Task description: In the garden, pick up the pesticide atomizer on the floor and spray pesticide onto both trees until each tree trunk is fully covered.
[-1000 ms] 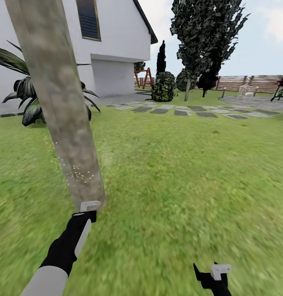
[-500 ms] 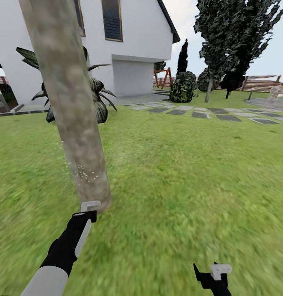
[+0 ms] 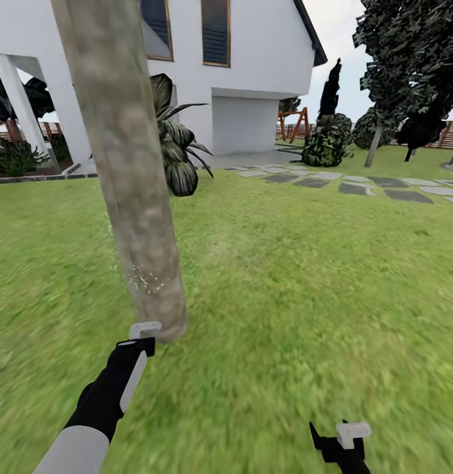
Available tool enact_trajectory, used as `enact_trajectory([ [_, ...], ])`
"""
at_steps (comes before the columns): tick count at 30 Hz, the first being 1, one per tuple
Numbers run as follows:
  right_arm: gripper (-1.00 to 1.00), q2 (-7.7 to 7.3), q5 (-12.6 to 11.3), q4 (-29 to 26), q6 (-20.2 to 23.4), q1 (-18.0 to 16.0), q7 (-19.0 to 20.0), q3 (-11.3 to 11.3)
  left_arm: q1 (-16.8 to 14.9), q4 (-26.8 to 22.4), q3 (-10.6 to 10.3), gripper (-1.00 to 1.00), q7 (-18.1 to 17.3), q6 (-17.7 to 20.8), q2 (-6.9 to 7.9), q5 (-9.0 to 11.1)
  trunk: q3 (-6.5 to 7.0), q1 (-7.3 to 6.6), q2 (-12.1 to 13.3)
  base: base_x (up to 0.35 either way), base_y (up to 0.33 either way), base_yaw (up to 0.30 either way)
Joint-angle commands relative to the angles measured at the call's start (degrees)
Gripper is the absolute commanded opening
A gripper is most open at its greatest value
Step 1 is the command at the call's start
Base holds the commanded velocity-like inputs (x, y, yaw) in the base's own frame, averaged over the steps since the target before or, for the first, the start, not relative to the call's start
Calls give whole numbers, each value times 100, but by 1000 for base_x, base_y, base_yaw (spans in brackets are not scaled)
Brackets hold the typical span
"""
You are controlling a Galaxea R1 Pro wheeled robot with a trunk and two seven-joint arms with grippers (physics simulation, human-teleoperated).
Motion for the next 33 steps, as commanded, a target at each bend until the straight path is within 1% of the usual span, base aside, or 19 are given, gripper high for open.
enact_trajectory([
  [1, 100, 0, -1, 0, 1, 0, 0, 0, 0, 0, 0, -100, 1, 0, -1, -7, 0, 0, 0, 148, -255, 278],
  [11, 100, 0, 0, 0, 0, 0, 0, 0, 0, 0, 0, -100, 1, 0, -12, -7, 0, 0, 0, 107, -259, 278],
  [14, 100, 0, 0, -1, 0, 0, 0, -2, 0, 0, 3, -100, -6, -2, -6, -2, 0, 0, 0, 23, -118, 272],
  [20, 100, 0, -1, 0, 0, 0, 0, -4, -13, -9, -28, -100, -33, 8, -10, -40, 0, 0, 0, 1, -7, 55],
  [22, 100, 0, -1, -2, 1, 0, 0, -4, -75, -9, -95, -100, -74, 63, -12, -27, 0, 0, 0, 0, 0, 3],
  [23, 100, 0, 2, -1, 0, 0, 0, -5, -112, -48, -141, -100, -85, 97, -41, -18, 0, 0, 0, 0, 0, 0],
  [26, 100, 0, 1, 0, 0, 0, 0, -5, -394, -97, -169, -100, -92, 229, -251, -15, 0, 0, 0, 0, 0, 0],
  [28, 100, 0, 1, 0, 0, 0, 0, -4, -575, -121, -222, -100, -105, 420, -291, -9, 0, 0, 0, 0, 0, 0],
  [30, 100, 0, 0, 0, 0, 0, 0, -8, -634, -200, -232, -100, -260, 485, -236, -8, 0, 0, 0, 0, 0, 0],
  [31, 100, 0, -1, 0, 0, 0, -3, -8, -646, -252, -222, -100, -432, 496, -157, -16, 0, 0, 0, 0, 0, 0],
  [32, 100, 0, -1, 0, 1, 0, -6, -8, -653, -285, -213, -100, -610, 506, -30, -19, 0, 0, 0, 0, 0, 0],
  [33, 100, -5, -1, 0, 0, 0, -7, -8, -657, -318, -205, -100, -807, 514, 190, -12, 0, 0, 0, 0, 0, 0],
])
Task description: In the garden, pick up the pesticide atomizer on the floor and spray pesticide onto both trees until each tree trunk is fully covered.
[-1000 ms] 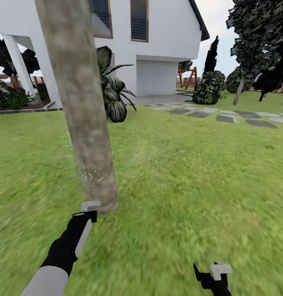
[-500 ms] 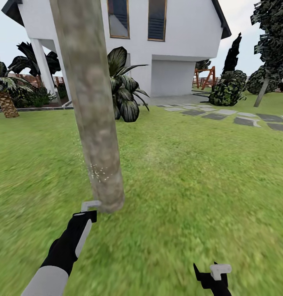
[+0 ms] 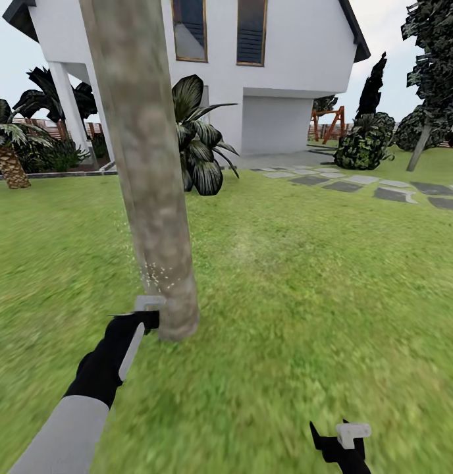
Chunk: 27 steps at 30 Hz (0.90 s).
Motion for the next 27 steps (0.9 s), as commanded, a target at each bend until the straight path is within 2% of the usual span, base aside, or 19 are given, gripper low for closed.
enact_trajectory([
  [1, 100, -4, 0, 0, 0, 0, -1, 0, -1, -13, 2, -100, -130, 1, 183, 56, 0, 0, 0, 0, 0, 0],
  [3, 100, -9, 0, 0, -1, 0, -4, 0, -2, -21, -8, -100, -192, 8, 271, 58, 0, 0, 0, 0, 0, 0],
  [4, 100, -9, 0, -3, -1, 0, -4, 0, -5, -55, -26, -100, -209, 76, 254, 58, 0, 0, 0, 0, 0, 0],
  [6, 100, -11, 0, -8, -1, 0, -4, 0, -72, -380, -40, -100, -227, 525, 150, 60, 0, 0, 0, 0, 0, 0],
  [9, 100, -20, 0, -2, -1, 0, -2, 0, -147, -629, -43, -100, -237, 839, 119, 58, 0, 0, 0, 0, 0, 0],
  [14, 100, -14, 0, 0, -1, 0, -1, 0, -159, -766, -40, -100, -264, 1028, 207, 51, 0, 0, 0, 4, 2, 0],
  [18, 100, -13, 0, -3, -1, 0, -2, 0, -166, -772, -22, -100, -435, 1040, 401, 50, 0, 0, 0, 140, 148, 0],
  [21, 100, -5, -3, -8, -1, 0, -1, 0, -166, -898, -42, -100, -465, 1082, 353, 52, 0, 0, 0, 28, 30, 0],
  [24, 100, -4, -4, -9, -1, 0, -1, 0, -168, -1216, -86, -100, -467, 1359, 289, 57, 0, 0, 0, 3, 3, 0],
  [27, 100, -4, -8, -9, -1, 0, -3, 0, -169, -1405, -160, -100, -468, 1526, 344, 59, 0, 0, 0, 0, 0, 0],
])
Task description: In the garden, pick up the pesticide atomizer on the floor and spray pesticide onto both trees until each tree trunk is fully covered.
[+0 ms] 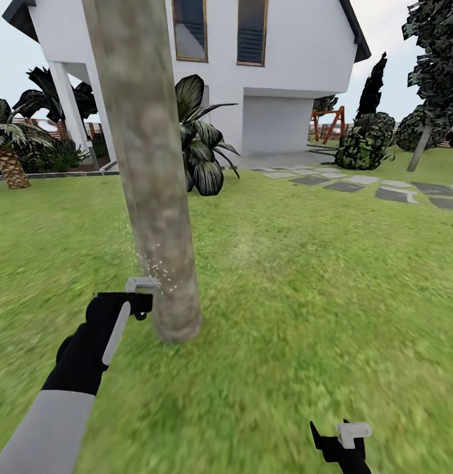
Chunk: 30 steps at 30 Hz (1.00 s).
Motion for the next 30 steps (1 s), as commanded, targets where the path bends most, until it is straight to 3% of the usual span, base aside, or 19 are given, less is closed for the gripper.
enact_trajectory([
  [1, 100, 0, -1, 0, 0, 0, -2, 0, 0, -10, 11, -100, -2, 9, 21, 11, 0, 0, 0, 0, 0, 0],
  [4, 100, 0, -1, 0, 0, 0, -2, 0, -54, -18, 41, -100, -8, 22, 204, 15, 0, 0, 0, 0, 0, 0],
  [6, 100, 0, -1, 0, 0, 0, 0, 0, -84, -19, 29, -100, -8, 24, 228, 16, 0, 0, 0, 0, 0, 0],
  [8, 100, 0, -1, 0, 0, 0, 0, 0, -66, -24, -89, -100, -3, 24, 165, 10, 0, 0, 0, 0, 0, 0],
  [10, 100, 0, -1, 0, 0, 0, -2, 0, -100, -56, -385, -100, 5, 49, 85, 17, 0, 0, 0, 0, 0, 0],
  [13, 100, 0, -1, 0, 0, 0, 0, 0, -120, -258, -475, -100, 8, 88, -21, 18, 0, 0, 0, 82, 75, 0],
  [17, 100, 0, -1, 0, 0, 0, 1, 0, -107, -314, -405, -100, 9, 94, 52, -1, 0, 0, 0, 74, 71, 0],
  [19, 100, 0, -1, 2, 0, 0, 1, 0, -114, -317, -34, -100, 2, 102, 92, -7, 0, 0, 0, 6, 6, 0],
  [21, 100, 0, -1, 2, 0, 0, 1, 0, -121, -318, 177, -100, -2, 110, 172, 6, 0, 0, 0, 1, 1, 0],
  [23, 100, 0, -1, 0, 0, 0, -1, 0, -123, -321, 172, -100, -4, 112, 139, 9, 0, 0, 0, 0, 0, 0],
  [27, 100, 0, -1, 1, 0, 0, 1, 0, -279, -334, -116, -100, -25, 143, -45, 13, 0, 0, 0, 0, 0, 0],
  [30, 100, 0, -1, 1, 0, 0, 0, 0, -432, -335, -138, -100, -26, 175, -175, 15, 0, 0, 0, 0, 0, 0],
])
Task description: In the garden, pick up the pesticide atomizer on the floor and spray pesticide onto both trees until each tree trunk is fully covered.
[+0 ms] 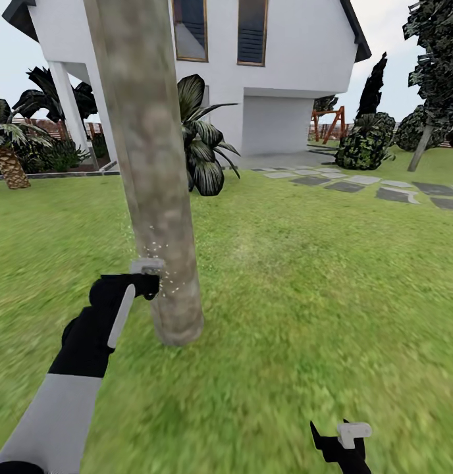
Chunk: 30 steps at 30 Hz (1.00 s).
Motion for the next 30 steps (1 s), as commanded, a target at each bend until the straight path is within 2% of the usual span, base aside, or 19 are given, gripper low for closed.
enact_trajectory([
  [1, 100, 0, 0, -1, 0, 0, -1, 0, -13, 0, 11, -100, 0, 9, 20, 1, 0, 0, 0, 0, 0, 0],
  [3, 100, 0, 0, 3, 0, 0, 1, 0, -18, 0, 69, -100, 0, 18, 82, -4, 0, 0, 0, 0, 0, 0],
  [5, 100, 0, 2, 0, 0, 0, -1, 0, -18, 0, 253, -100, 0, 23, 171, 2, 0, 0, 0, 0, 0, 0],
  [7, 100, 0, 1, 1, 0, 0, 0, 0, -18, -2, 301, -100, 0, 25, 191, 3, 0, 0, 0, 0, 0, 0],
  [9, 100, 0, 1, 3, 0, 0, 1, 0, -22, -112, 291, -100, 0, 23, 111, -2, 0, 0, 0, 0, 0, 0],
  [13, 100, 0, 7, 4, 0, 0, 1, 0, -97, -276, 66, -100, 0, 33, -17, -5, 0, 0, 0, 0, 0, 0],
  [16, 100, 0, 7, 4, 0, 0, 1, 0, -126, -304, 98, -100, 0, 34, 73, -17, 0, 0, 0, 0, 0, 0],
  [17, 100, 0, 8, 6, 0, 0, 1, 0, -165, -306, 167, -100, 0, 35, 101, -20, 0, 0, 0, 0, 0, 0],
  [18, 100, 0, 7, 4, 0, 0, 1, 0, -233, -304, 332, -100, 0, 36, 189, -12, 0, 0, 0, 0, 0, 0],
  [20, 100, 0, 8, 4, 0, 0, 1, 0, -262, -307, 412, -100, 0, 41, 262, -1, 0, 0, 0, 0, 0, 0],
  [26, 100, 0, 9, 7, 0, 0, 1, 0, -320, -433, 360, -100, 0, 51, 114, -5, 0, 0, 0, 0, 0, 0],
  [30, 100, 0, 9, 7, 0, 0, 1, 0, -284, -472, 328, -100, 0, 52, 192, -3, 0, 0, 0, 0, 0, 0],
])
